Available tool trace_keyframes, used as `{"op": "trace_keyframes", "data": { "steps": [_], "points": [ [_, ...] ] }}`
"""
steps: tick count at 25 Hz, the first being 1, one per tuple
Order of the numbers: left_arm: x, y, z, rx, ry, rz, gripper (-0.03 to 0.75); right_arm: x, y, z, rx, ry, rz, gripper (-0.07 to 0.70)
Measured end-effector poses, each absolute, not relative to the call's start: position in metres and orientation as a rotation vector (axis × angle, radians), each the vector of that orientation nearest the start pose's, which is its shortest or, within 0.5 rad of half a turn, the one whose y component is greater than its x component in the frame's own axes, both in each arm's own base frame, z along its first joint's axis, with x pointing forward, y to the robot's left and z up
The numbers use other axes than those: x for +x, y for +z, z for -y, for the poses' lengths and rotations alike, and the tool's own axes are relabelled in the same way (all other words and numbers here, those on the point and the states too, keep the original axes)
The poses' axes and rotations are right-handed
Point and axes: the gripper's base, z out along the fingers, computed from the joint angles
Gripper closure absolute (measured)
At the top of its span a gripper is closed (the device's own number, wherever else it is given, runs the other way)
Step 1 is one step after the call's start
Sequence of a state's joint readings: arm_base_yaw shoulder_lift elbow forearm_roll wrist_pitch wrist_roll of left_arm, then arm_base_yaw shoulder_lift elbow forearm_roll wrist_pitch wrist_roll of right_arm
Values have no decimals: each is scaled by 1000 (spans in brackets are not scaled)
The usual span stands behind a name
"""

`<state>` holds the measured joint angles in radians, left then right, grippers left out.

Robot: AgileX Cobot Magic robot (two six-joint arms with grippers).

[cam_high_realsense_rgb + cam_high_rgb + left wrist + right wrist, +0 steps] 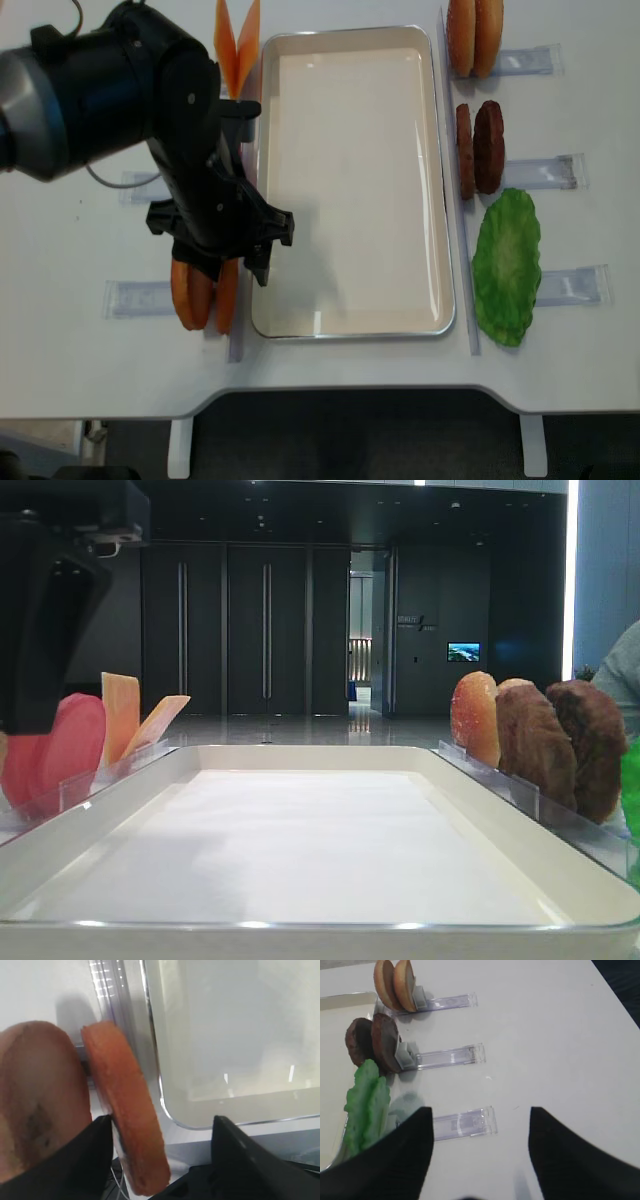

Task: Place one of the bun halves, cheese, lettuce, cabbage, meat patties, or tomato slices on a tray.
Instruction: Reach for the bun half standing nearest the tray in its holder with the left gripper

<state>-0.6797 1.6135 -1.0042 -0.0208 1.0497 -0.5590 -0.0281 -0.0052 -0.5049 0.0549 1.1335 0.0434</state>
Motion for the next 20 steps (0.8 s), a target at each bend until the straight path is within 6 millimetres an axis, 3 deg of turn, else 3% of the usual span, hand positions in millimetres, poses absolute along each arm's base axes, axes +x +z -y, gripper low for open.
{"op": "trace_keyframes", "data": {
  "steps": [17,20],
  "points": [
    [213,207,168,221,125,-3184,579,-9,273,-5,70,76,-2105,220],
    [212,207,167,224,140,-3189,589,-9,273,-5,70,76,-2105,220]
  ]
}}
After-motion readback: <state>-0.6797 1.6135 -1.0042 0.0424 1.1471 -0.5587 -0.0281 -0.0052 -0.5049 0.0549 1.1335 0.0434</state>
